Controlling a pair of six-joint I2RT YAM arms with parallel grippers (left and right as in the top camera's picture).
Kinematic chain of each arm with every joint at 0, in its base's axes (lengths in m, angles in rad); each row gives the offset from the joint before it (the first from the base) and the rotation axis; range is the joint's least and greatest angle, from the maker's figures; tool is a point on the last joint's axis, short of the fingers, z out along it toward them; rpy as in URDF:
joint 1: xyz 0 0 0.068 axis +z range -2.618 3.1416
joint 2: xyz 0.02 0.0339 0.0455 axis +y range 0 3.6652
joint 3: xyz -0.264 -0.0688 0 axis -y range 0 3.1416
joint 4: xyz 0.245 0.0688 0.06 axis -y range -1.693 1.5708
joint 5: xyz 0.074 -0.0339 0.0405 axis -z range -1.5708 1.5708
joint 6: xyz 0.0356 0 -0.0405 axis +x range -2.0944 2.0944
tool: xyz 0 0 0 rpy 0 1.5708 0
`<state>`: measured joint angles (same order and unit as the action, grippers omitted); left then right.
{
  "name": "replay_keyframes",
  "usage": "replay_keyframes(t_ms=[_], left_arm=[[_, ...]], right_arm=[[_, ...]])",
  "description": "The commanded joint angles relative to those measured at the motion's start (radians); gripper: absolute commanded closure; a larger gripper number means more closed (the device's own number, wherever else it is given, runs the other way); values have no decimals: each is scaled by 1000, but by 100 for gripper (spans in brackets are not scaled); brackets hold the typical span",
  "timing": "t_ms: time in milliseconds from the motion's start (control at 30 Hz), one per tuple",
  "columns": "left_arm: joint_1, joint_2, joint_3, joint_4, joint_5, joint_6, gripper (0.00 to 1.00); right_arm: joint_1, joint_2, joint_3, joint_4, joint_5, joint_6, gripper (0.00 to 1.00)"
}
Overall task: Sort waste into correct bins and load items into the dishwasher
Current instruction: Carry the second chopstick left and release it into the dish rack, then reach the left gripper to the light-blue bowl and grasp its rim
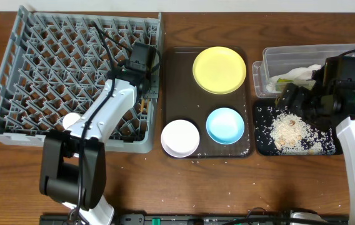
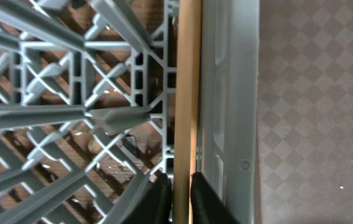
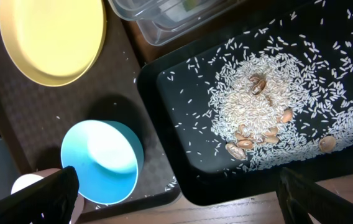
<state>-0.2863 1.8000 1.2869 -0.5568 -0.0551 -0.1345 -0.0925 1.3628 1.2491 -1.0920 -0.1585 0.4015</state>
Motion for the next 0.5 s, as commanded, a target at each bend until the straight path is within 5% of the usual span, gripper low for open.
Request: replay_keyframes(t_ms=[0, 67, 333, 433, 467], left_arm=[[0, -2, -2, -1, 18, 3, 83], [0, -35, 5, -7, 18, 3, 75], [-8, -232, 6, -57, 84, -2, 73], [-36, -332, 6, -84, 246, -1, 54], [-56, -377, 6, -91, 303, -1, 32]], right_arm=[[-5, -14, 12, -1, -3, -10, 1], [-5, -14, 12, -1, -3, -10, 1], [-5, -14, 12, -1, -3, -10, 1], [-5, -14, 12, -1, -3, -10, 1], [-5, -14, 11, -1, -3, -10, 1]])
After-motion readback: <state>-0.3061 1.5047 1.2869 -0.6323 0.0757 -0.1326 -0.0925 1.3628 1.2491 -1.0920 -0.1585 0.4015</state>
